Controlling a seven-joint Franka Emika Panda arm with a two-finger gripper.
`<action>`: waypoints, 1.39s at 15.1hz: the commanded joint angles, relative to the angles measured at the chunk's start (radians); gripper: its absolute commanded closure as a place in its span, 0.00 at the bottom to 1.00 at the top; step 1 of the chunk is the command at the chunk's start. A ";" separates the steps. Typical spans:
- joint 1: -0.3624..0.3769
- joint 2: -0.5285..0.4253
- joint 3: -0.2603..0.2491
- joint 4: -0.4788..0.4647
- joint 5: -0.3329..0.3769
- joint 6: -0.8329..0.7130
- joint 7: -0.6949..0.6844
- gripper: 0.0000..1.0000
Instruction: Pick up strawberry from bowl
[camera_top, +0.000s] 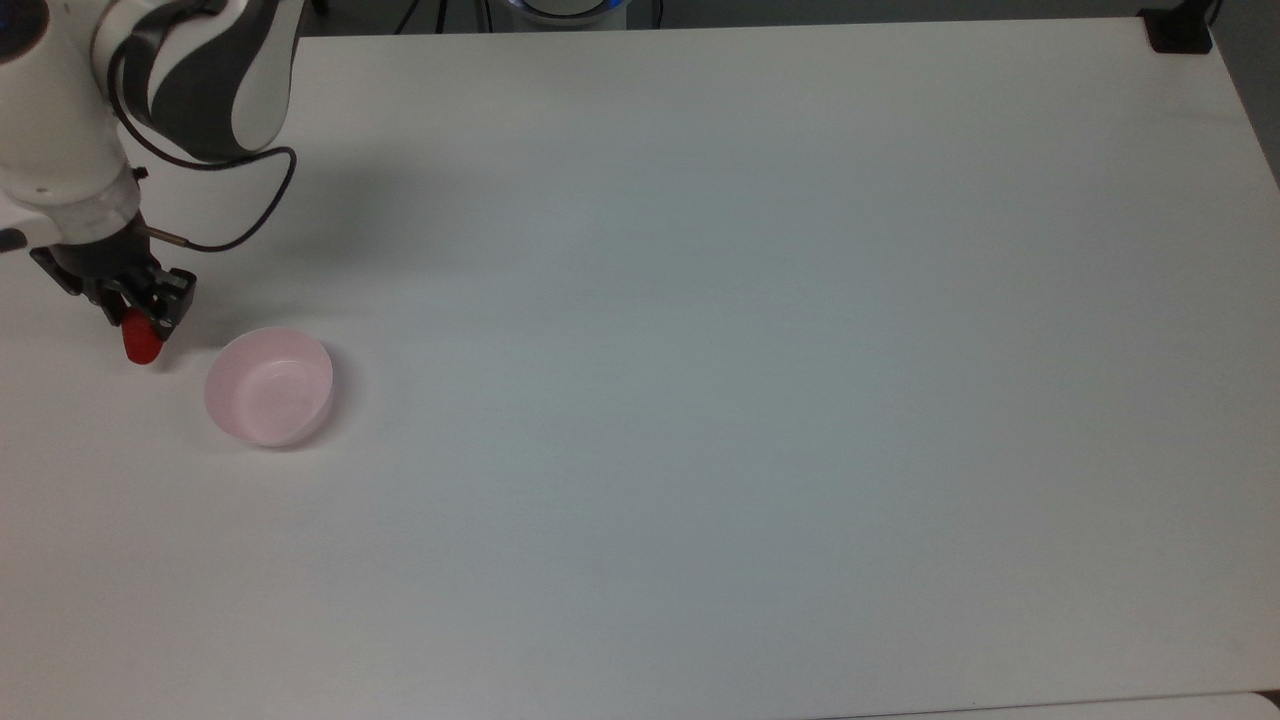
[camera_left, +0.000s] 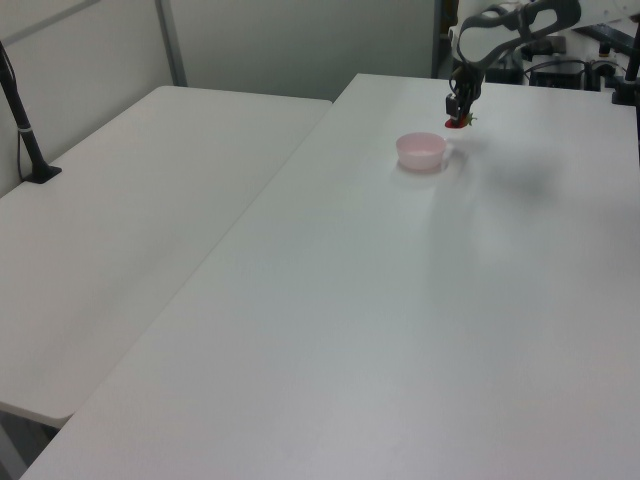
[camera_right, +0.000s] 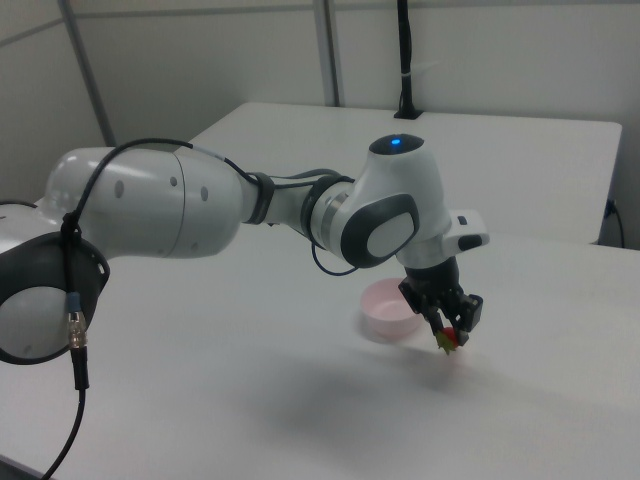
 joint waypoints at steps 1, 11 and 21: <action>0.011 -0.015 -0.004 -0.026 0.005 0.021 -0.023 0.07; 0.209 -0.264 0.008 -0.016 0.003 -0.331 0.135 0.00; 0.413 -0.446 0.008 -0.037 -0.004 -0.626 0.385 0.00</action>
